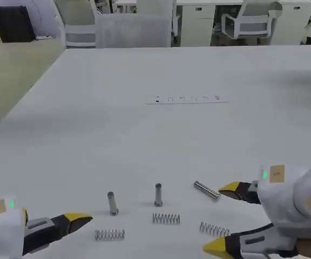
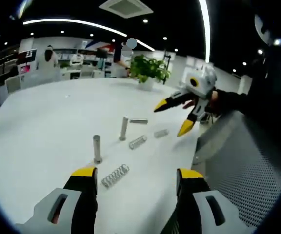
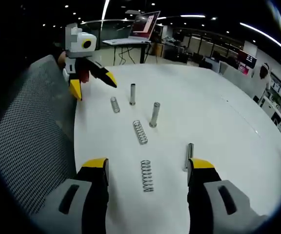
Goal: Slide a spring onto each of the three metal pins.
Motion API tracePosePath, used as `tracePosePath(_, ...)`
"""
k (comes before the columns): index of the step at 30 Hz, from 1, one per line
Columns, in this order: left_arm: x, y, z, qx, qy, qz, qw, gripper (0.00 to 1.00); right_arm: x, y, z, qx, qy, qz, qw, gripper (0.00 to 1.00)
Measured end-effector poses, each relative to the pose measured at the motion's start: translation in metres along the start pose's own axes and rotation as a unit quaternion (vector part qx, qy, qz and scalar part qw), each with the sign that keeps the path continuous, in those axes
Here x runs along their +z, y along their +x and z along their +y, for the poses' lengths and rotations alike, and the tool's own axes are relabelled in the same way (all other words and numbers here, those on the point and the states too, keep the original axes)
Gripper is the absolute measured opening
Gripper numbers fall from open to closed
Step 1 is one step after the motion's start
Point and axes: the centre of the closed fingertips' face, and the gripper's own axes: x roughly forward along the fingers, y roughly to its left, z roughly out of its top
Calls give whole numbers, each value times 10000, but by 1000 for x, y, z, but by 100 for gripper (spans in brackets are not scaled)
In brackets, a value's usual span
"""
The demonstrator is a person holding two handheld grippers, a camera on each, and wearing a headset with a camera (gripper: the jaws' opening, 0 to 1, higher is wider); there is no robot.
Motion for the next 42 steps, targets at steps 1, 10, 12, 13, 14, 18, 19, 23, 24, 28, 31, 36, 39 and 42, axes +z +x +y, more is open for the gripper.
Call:
tracePosePath(1,0,0,0,-2,4,4,10000,61,0,0,0,1,2,-2,10000,65)
tracePosePath(10,0,-1,0,-6,-6,3,10000,61,0,0,0,2,10,1,10000,65)
tracePosePath(12,0,-1,0,-4,-5,3,10000,61,0,0,0,-3,6,7,10000,64)
tracePosePath(13,0,-1,0,-4,-4,2,10000,61,0,0,0,-3,6,3,10000,64)
tracePosePath(14,0,-1,-1,-4,-7,-1,10000,61,0,0,0,-1,12,-2,10000,64)
tracePosePath(18,0,0,-1,-2,-9,-8,10000,61,1,0,-1,-19,8,-16,10000,64)
tracePosePath(19,0,0,-1,-4,-10,-11,10000,61,1,0,-2,-24,25,-26,10000,64)
tracePosePath(23,0,0,-1,-1,-9,-9,10000,61,5,-1,-5,-66,46,-56,10000,64)
tracePosePath(24,1,0,-1,-1,-9,-10,10000,61,7,-2,-7,-85,47,-72,9999,64)
tracePosePath(28,0,0,-1,-13,6,19,10000,61,12,-3,-16,-175,31,-108,9998,64)
tracePosePath(31,0,0,-1,-17,3,21,10000,61,15,-4,-21,-234,8,-109,9997,63)
tracePosePath(36,-1,0,-1,-26,8,36,10000,61,18,-1,-33,-294,-114,9,9995,61)
tracePosePath(39,-1,-1,0,-16,5,32,10000,61,19,1,-41,-317,-161,79,9993,59)
tracePosePath(42,-1,-1,0,-8,3,26,10000,61,20,4,-47,-324,-157,130,9993,58)
